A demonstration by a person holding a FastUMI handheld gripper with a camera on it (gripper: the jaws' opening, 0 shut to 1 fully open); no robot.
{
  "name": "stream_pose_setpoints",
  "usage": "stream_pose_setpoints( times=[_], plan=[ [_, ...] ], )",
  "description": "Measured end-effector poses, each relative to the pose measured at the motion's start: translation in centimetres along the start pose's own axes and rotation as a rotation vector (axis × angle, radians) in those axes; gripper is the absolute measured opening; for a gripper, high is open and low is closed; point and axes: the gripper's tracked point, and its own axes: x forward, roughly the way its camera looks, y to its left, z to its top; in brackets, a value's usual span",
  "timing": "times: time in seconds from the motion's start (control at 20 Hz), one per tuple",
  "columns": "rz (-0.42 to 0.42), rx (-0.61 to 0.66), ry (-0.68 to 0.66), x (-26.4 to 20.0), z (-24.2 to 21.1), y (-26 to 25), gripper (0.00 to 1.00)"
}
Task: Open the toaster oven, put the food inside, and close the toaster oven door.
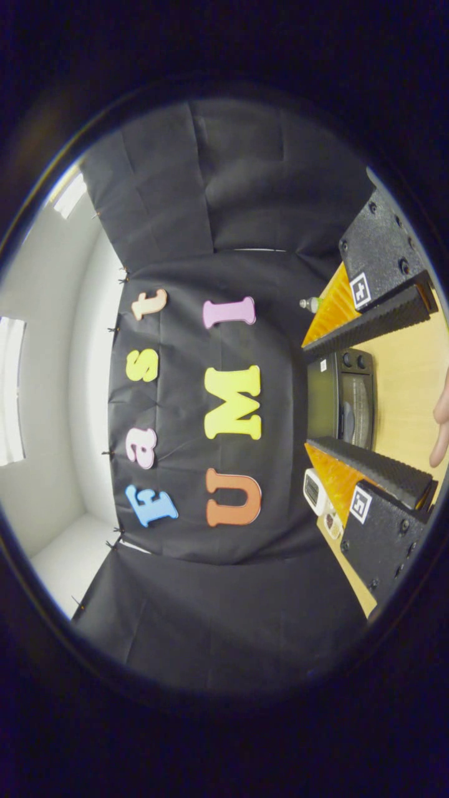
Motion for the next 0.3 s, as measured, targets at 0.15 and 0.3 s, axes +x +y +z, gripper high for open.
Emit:
stream_pose_setpoints(
  times=[0.15,0.3],
  plan=[
    [-0.004,0.025,-0.025,-0.8,0.8,-0.9,0.89],
    [0.0,0.035,-0.035,-1.1,1.0,-1.5,0.9]
  ],
)
